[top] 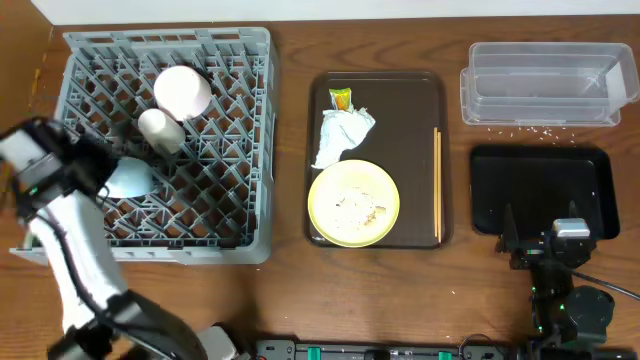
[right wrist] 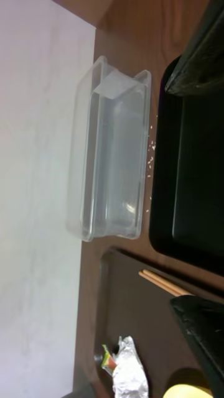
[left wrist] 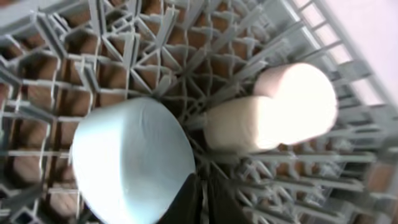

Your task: Sort waste into correct bins and load items into the dishwasher

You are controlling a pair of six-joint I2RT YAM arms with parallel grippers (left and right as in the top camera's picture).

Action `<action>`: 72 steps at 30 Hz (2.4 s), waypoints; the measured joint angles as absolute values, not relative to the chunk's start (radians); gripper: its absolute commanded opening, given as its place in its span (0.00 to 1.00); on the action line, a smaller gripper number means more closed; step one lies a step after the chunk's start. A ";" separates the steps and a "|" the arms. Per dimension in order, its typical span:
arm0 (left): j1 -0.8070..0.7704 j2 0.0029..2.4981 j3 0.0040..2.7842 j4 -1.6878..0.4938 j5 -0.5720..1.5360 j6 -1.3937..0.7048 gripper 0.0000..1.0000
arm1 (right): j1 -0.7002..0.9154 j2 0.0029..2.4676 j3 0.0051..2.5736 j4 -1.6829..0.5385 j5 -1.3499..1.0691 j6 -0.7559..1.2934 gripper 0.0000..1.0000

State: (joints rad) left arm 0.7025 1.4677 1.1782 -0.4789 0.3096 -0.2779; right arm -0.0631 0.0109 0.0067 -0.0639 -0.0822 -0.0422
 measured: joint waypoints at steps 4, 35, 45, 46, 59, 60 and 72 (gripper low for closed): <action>0.638 1.540 1.178 -0.464 0.148 -0.272 0.08 | -0.063 0.011 0.007 -0.064 -0.082 -0.042 0.99; 0.667 1.474 1.178 -0.434 0.171 -0.327 0.08 | -0.063 0.011 0.007 -0.064 -0.082 -0.042 0.99; 0.633 1.656 1.178 -0.338 0.124 -0.306 0.08 | -0.064 0.011 0.007 -0.064 -0.082 -0.042 0.99; 0.633 1.671 1.178 -0.341 0.123 -0.306 0.08 | -0.063 0.011 0.007 -0.064 -0.082 -0.042 0.99; 0.698 1.612 1.178 -0.556 0.052 -0.392 0.08 | -0.063 0.011 0.007 -0.064 -0.082 -0.042 0.99; 0.708 1.592 1.178 -0.569 0.052 -0.400 0.07 | -0.063 0.011 0.007 -0.064 -0.082 -0.042 0.99; 0.723 1.284 1.178 -0.628 0.187 -0.439 0.77 | -0.063 0.011 0.007 -0.064 -0.082 -0.042 0.99</action>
State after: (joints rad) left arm 0.7231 1.2839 1.1778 -0.6285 0.1875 -0.4389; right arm -0.0631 0.0109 0.0067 -0.0639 -0.0822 -0.0422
